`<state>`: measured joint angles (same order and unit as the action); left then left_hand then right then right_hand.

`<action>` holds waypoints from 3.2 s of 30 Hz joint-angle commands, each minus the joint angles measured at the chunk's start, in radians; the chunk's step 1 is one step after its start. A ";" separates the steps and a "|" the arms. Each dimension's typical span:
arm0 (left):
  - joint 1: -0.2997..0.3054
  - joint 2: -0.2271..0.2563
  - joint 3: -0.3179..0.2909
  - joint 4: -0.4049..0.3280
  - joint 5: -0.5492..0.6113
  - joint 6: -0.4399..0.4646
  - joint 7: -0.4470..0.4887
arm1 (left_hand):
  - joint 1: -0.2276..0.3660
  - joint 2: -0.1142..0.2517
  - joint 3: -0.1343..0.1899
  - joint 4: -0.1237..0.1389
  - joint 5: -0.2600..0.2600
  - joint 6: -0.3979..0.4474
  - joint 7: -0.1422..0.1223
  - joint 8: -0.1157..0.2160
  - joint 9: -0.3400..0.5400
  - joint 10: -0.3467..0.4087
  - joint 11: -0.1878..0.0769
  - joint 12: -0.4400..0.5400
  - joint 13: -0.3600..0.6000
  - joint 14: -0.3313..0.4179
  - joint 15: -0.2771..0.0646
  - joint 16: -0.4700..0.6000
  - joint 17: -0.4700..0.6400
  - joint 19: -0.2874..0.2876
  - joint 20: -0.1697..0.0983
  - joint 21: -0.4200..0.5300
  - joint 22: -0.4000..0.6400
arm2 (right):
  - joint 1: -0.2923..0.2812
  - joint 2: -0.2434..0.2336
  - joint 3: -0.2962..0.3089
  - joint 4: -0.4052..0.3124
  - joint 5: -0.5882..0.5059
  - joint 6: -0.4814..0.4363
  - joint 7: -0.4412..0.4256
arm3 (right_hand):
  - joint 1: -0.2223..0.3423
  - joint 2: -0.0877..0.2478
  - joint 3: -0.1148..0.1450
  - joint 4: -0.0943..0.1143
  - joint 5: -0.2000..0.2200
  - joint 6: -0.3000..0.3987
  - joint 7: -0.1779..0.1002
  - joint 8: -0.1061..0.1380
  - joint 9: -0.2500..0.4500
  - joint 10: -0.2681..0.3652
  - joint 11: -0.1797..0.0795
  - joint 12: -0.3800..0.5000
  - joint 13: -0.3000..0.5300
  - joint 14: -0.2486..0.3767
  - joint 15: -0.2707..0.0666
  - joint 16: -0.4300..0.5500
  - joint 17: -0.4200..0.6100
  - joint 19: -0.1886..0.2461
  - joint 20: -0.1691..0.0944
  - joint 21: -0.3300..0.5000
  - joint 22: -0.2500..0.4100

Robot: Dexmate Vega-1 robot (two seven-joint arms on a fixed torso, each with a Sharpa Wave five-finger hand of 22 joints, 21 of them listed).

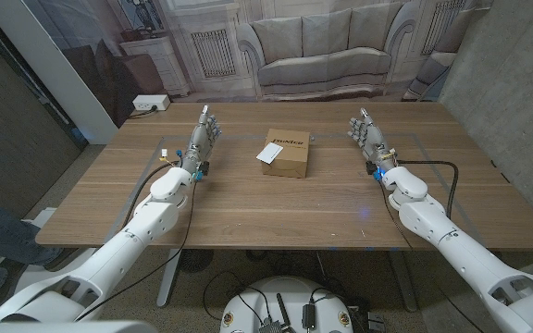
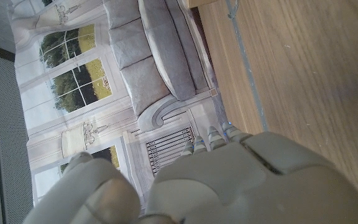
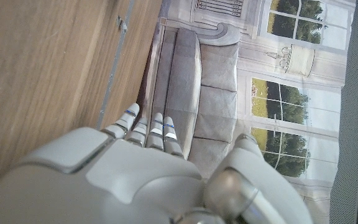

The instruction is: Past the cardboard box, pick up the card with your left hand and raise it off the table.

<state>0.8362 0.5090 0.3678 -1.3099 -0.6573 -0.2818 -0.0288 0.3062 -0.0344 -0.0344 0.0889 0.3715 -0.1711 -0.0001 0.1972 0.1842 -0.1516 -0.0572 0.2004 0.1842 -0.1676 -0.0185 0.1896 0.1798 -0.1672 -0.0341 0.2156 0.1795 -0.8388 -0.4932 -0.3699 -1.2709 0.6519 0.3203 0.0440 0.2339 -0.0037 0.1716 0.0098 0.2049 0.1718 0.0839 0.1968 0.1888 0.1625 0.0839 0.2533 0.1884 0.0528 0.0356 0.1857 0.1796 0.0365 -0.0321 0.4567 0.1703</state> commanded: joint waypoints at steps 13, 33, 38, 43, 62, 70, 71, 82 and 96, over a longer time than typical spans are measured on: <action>0.007 0.006 0.006 -0.062 0.019 0.024 0.040 | 0.035 0.021 -0.001 -0.003 0.013 0.036 0.009 0.019 0.002 0.063 -0.004 0.026 0.003 0.025 -0.003 0.016 0.001 -0.002 -0.082 0.016 0.001 | -0.001 0.010 0.012 0.015 0.016 0.035 0.014 | 0.010 0.007 0.010 -0.001 0.003 0.007 -0.004 0.006 0.002 0.007 -0.002 0.001 0.002 0.014 0.002 0.008 0.004 0.011 -0.006 -0.001 0.004; 0.067 0.008 -0.002 -0.130 0.065 -0.065 0.076 | 0.068 0.052 0.010 -0.012 0.020 0.075 0.013 0.026 0.003 0.100 -0.004 0.031 0.004 0.060 -0.004 0.018 0.001 0.036 -0.059 0.021 0.001 | -0.039 0.008 0.032 0.007 0.049 0.061 0.037 | 0.012 0.014 0.011 -0.003 0.001 0.012 -0.006 0.006 0.002 0.015 0.002 0.000 0.002 0.017 0.004 0.008 0.004 0.017 -0.005 -0.010 0.004; 0.084 0.014 0.000 -0.142 0.078 -0.069 0.086 | 0.078 0.058 0.011 -0.016 0.021 0.081 0.014 0.025 0.003 0.112 -0.004 0.033 0.004 0.073 -0.001 0.018 0.002 0.056 -0.055 0.025 0.001 | -0.052 0.004 0.038 -0.014 0.049 0.068 0.028 | 0.012 0.016 0.011 -0.003 0.000 0.019 -0.001 0.008 0.002 0.011 0.003 -0.003 0.002 0.017 0.009 0.008 0.004 0.018 -0.004 -0.013 0.004; 0.113 0.014 -0.005 -0.156 0.080 -0.093 0.091 | 0.081 0.060 0.011 -0.017 0.021 0.084 0.015 0.025 0.003 0.115 -0.002 0.033 0.004 0.074 0.000 0.017 0.002 0.058 -0.053 0.024 0.001 | -0.069 -0.007 0.047 -0.042 0.053 0.060 0.013 | 0.012 0.017 0.011 -0.003 0.000 0.021 0.000 0.009 0.002 0.011 0.005 -0.003 0.002 0.018 0.010 0.008 0.004 0.019 -0.003 -0.015 0.004; 0.210 0.050 -0.044 -0.231 0.133 -0.133 0.166 | 0.105 0.071 0.012 -0.025 0.022 0.134 0.019 0.036 0.004 0.148 -0.001 0.036 0.004 0.104 0.003 0.018 0.002 0.082 -0.046 0.024 0.002 | -0.101 -0.022 0.061 -0.070 0.055 0.060 -0.005 | 0.011 0.022 0.009 -0.006 -0.004 0.034 0.000 0.008 0.003 0.002 0.009 -0.012 0.002 0.007 0.009 0.003 0.004 0.019 -0.001 -0.035 0.005; 0.235 0.058 -0.055 -0.247 0.153 -0.153 0.180 | 0.113 0.074 0.012 -0.029 0.023 0.147 0.013 0.037 0.004 0.162 0.003 0.038 0.004 0.117 0.000 0.019 0.003 0.092 -0.046 0.025 0.002 | -0.116 -0.030 0.062 -0.104 0.049 0.050 -0.026 | 0.012 0.023 0.008 -0.007 -0.005 0.032 0.001 0.007 0.003 0.004 0.010 -0.012 0.002 0.008 0.011 0.003 0.004 0.020 -0.001 -0.038 0.005; 0.237 0.057 -0.055 -0.248 0.160 -0.156 0.185 | 0.116 0.075 0.012 -0.030 0.023 0.150 0.015 0.037 0.004 0.167 0.000 0.039 0.004 0.121 0.000 0.020 0.003 0.094 -0.045 0.025 0.002 | -0.117 -0.032 0.062 -0.104 0.047 0.052 -0.024 | 0.012 0.023 0.008 -0.007 -0.005 0.032 0.002 0.007 0.003 0.004 0.008 -0.012 0.002 0.009 0.011 0.004 0.004 0.021 -0.001 -0.038 0.005; 0.253 0.040 -0.060 -0.250 0.255 -0.178 0.272 | 0.137 0.080 0.012 -0.039 0.024 0.193 0.011 0.045 0.004 0.207 -0.012 0.045 0.005 0.152 -0.012 0.021 0.003 0.139 -0.058 0.034 0.002 | -0.121 -0.028 0.067 -0.105 0.057 0.056 -0.021 | 0.013 0.024 0.008 -0.008 -0.006 0.033 0.000 0.007 0.003 0.008 0.009 -0.012 0.002 0.012 0.009 0.005 0.004 0.024 0.000 -0.042 0.005; 0.249 0.031 -0.063 -0.226 0.263 -0.198 0.270 | 0.174 0.102 0.024 -0.053 0.028 0.233 -0.006 0.051 0.004 0.239 -0.026 0.047 0.005 0.182 -0.018 0.022 0.003 0.157 -0.052 0.032 0.003 | -0.122 -0.020 0.065 -0.104 0.052 0.057 -0.036 | 0.013 0.026 0.007 -0.010 -0.006 0.031 0.000 0.005 0.003 0.006 0.012 -0.014 0.002 0.011 0.014 0.004 0.004 0.025 0.000 -0.048 0.006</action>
<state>1.0820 0.5466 0.3076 -1.5491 -0.4204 -0.4663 0.2234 0.4608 0.0646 -0.0137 0.0399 0.3921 0.0478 -0.0004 0.2437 0.1837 0.0746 -0.0787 0.2410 0.1836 0.0017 -0.0324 0.2050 0.1794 -0.0147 -0.0322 0.2443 0.1791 -0.9573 -0.5193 -0.3051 -1.3743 0.7053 0.3724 0.0192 0.2468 0.0176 0.1757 0.0053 0.1972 0.2089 0.0822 0.2031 0.1882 0.1638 0.0929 0.2395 0.1894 0.0596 0.0464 0.1855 0.1790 0.0544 -0.0318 0.4100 0.1748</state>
